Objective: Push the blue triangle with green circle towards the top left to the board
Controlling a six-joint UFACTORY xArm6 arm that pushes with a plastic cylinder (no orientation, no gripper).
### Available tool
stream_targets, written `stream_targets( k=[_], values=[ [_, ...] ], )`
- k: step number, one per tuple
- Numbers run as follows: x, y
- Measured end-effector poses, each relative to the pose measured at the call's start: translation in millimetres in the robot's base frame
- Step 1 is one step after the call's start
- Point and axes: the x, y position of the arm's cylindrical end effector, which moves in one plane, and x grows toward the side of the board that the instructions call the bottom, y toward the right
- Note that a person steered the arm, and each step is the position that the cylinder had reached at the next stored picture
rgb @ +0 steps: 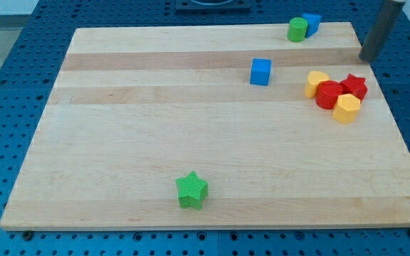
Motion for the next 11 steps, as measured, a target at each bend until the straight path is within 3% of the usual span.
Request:
stream_targets(
  k=[1,3,5,7,9,11],
  values=[
    [-57,-14],
    [-94,-26],
    [-89,-112],
    [-58,-153],
    [-58,-153],
    [-94,-130]
  ],
)
